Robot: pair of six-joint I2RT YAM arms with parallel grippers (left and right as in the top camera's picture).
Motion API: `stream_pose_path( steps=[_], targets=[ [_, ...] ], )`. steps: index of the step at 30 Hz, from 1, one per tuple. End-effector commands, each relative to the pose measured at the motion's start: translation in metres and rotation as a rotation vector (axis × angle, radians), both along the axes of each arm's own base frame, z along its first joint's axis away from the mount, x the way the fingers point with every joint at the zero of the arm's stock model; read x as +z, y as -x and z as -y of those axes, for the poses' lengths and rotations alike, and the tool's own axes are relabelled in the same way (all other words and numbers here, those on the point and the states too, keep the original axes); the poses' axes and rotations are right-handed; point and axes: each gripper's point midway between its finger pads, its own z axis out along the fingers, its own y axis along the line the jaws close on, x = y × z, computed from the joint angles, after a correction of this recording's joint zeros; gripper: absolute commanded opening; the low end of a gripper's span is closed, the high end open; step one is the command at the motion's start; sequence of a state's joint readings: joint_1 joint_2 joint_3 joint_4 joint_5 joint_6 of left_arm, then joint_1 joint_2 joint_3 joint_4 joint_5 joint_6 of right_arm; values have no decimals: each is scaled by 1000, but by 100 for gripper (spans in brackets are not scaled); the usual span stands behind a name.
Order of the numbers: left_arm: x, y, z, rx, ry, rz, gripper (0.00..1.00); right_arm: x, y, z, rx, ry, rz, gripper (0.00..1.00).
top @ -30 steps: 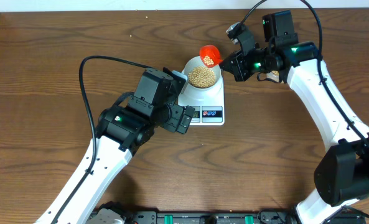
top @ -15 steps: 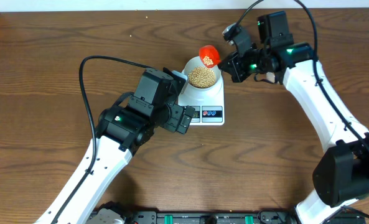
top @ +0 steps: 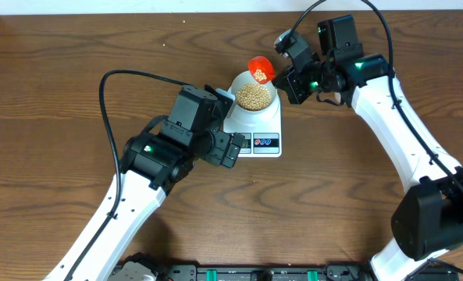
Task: Scoop item into bowl and weigh 50g on scale
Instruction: 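Tilt the red scoop over the bowl to pour soybeans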
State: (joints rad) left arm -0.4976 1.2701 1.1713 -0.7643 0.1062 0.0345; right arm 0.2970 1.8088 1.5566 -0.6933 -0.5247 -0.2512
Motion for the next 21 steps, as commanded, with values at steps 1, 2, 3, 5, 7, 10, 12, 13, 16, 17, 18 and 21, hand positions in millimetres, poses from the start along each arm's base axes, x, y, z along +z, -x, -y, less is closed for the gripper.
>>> stream_pose_path(
  steps=[1, 2, 3, 5, 7, 10, 12, 13, 16, 17, 18, 21],
  targets=[
    [-5, 1, 0, -12, -11, -12, 98, 9, 2, -2, 18, 1, 34, 1],
    [-5, 1, 0, -12, -11, -12, 98, 9, 2, -2, 19, -1, 34, 1],
    [-5, 1, 0, -12, -11, -12, 98, 10, 3, -3, 22, -5, 32, 1],
    [-5, 1, 0, -12, -11, -12, 98, 11, 4, -4, 26, -17, 26, 1],
    [-5, 1, 0, -12, -11, -12, 98, 13, 7, -8, 42, -44, 16, 1],
    [-5, 1, 0, -12, -11, -12, 98, 19, 10, -10, 59, -102, -9, 1],
    [-5, 1, 0, -12, -11, -12, 98, 23, 12, -9, 68, -145, -26, 1],
    [-5, 1, 0, -12, -11, -12, 98, 25, 12, -8, 68, -161, -33, 1],
    [-5, 1, 0, -12, -11, -12, 98, 31, 11, -1, 72, -214, -48, 1],
    [-5, 1, 0, -12, -11, -12, 98, 33, 10, 3, 71, -230, -51, 1],
    [-5, 1, 0, -12, -11, -12, 98, 35, 9, 6, 69, -244, -55, 1],
    [-5, 1, 0, -12, -11, -12, 98, 37, 6, 18, 43, -269, -70, 1]
  ],
)
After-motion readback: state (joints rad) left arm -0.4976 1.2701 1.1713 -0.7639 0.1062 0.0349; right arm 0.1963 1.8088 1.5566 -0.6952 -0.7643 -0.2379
